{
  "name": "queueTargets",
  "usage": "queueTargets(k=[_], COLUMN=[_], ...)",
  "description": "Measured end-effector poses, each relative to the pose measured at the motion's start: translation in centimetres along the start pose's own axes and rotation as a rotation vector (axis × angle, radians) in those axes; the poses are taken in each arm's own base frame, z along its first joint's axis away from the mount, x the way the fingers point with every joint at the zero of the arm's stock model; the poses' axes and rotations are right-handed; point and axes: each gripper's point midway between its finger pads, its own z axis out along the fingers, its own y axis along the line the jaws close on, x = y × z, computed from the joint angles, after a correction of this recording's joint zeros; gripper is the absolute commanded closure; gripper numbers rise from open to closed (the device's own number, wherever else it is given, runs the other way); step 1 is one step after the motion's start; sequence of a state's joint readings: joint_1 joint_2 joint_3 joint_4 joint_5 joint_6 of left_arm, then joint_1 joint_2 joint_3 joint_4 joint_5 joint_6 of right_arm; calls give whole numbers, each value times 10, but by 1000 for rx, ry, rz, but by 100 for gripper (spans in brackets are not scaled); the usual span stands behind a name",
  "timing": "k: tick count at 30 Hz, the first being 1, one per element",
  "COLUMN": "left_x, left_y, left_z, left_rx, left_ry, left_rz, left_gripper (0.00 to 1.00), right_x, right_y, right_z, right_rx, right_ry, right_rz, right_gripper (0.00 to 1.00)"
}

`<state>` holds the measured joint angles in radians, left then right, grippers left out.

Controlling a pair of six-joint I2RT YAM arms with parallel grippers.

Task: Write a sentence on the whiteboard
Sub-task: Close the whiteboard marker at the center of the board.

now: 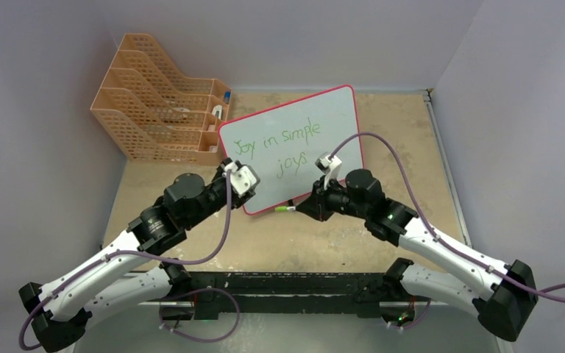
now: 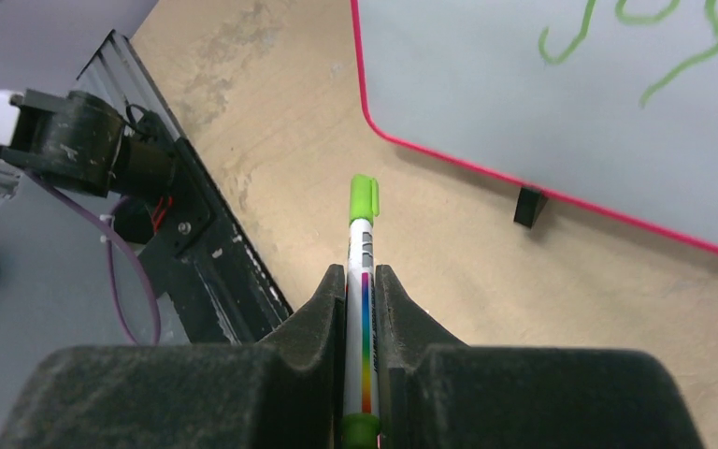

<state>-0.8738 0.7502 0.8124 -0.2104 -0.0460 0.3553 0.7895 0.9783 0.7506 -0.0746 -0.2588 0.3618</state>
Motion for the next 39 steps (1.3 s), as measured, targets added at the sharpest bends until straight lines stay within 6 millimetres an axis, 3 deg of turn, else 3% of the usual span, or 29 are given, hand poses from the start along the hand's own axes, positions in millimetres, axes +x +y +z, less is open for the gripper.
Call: queueTargets(k=[9, 15, 20, 32, 39], left_x=[26, 42, 56, 119, 118], left_y=[13, 10, -2, -74, -89], left_z=[-18, -28, -25, -7, 6], left_rx=[-163, -232, -239, -280, -274], left_ry=[167, 253, 337, 639, 606], left_rz=[-297, -471, -590, -1094, -1282], left_gripper=[44, 39, 37, 37, 37], right_x=[60, 71, 84, 47, 42], right_y=[-23, -34, -41, -11, -2], right_z=[10, 24, 30, 10, 3], right_rx=[-25, -28, -38, -174, -220], right_ry=[-32, -43, -25, -185, -219], right_rz=[103, 152, 196, 159, 154], right_gripper=[100, 100, 100, 100, 100])
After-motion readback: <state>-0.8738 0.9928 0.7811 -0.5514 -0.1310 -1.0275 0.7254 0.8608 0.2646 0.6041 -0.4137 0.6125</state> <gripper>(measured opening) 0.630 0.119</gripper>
